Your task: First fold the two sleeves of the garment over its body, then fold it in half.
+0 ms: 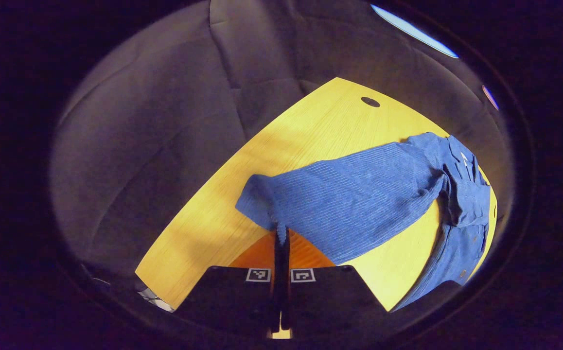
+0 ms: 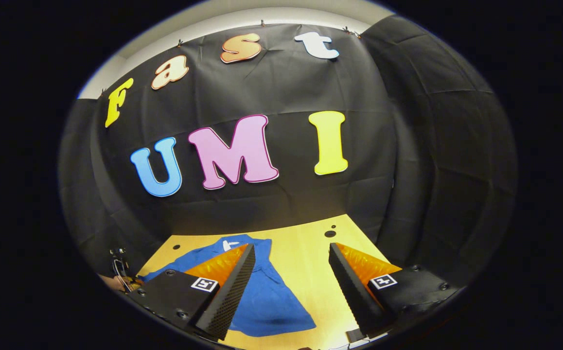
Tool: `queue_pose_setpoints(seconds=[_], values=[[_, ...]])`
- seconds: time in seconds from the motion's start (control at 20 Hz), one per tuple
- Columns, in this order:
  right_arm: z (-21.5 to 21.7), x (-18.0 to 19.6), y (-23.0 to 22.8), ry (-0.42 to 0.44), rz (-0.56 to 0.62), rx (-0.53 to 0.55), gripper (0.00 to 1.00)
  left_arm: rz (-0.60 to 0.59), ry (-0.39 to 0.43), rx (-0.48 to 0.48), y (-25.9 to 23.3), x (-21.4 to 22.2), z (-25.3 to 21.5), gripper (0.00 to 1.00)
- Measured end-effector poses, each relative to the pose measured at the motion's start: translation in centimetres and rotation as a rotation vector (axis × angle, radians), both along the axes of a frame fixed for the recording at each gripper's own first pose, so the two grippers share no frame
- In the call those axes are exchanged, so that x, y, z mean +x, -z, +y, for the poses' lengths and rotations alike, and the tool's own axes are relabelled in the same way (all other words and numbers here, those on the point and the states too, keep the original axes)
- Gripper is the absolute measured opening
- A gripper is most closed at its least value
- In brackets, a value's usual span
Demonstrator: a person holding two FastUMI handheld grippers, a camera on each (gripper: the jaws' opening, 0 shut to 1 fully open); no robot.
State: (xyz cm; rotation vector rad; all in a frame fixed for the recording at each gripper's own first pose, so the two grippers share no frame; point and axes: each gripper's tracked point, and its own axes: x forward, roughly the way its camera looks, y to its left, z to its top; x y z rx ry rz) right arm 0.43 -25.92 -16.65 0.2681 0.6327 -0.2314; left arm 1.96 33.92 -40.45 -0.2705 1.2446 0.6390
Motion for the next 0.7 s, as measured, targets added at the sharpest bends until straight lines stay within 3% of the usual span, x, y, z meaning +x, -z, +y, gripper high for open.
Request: queue_pose_setpoints(seconds=[0.15,0.35,0.55,0.7], values=[[-1.0,-0.5,0.9,-0.008,0.019,-0.023,0.97,-0.131,0.005,-0.038,-2.3,4.3,-2.7,0.0],[-2.0,-0.3,2.2,-0.02,0.026,-0.039,0.97,-0.263,0.187,-0.048,-7.2,11.4,-8.8,0.0],[-2.6,0.0,3.6,-0.033,0.035,-0.03,0.97,-0.341,0.381,-0.076,-9.5,18.0,-19.8,0.0],[-3.6,-0.2,5.0,-0.032,0.042,-0.052,0.97,-0.371,0.521,-0.181,-9.3,22.2,-30.3,0.0]])
